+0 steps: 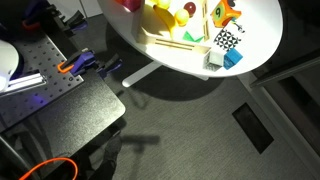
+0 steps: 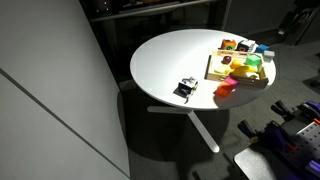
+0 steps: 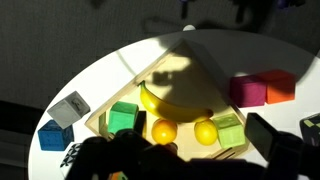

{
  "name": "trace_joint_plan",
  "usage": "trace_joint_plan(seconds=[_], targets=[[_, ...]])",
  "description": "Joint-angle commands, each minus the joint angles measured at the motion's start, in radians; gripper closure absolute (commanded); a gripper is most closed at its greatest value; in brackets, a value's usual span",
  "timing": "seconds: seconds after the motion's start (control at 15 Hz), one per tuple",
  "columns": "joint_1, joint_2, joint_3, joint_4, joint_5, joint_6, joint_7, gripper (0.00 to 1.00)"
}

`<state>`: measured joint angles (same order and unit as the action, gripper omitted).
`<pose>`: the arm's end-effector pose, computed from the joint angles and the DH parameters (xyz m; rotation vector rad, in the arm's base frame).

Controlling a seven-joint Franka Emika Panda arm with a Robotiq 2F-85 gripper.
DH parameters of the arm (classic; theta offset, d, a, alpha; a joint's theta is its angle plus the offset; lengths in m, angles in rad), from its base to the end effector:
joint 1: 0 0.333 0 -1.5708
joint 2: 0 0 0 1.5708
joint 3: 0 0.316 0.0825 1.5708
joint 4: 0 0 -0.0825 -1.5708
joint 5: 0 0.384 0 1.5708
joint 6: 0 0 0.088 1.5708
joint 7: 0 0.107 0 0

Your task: Remove the banana plush toy from the wooden tray and put it on the table

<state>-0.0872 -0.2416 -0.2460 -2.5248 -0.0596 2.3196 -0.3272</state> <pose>0.4169 -0.1442 0.3641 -3.1370 -0.0626 -0.0524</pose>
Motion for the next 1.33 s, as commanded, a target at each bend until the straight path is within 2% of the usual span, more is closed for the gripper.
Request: trace_joint_plan(seconds=[0.0,0.47,0.73,1.27], targets=[[-0.012,0.112,0.019,0.102,0.023,0.008,0.007,0.0],[-0.026,0.261,0.031,0.194,0.086,0.047,-0.058,0.0],[-0.045,0.322,0.045,0.2,0.119,0.095,-0.143,0.0],[-0.098,0.395,0.084,0.192,0.097,0.164,-0.347,0.0]])
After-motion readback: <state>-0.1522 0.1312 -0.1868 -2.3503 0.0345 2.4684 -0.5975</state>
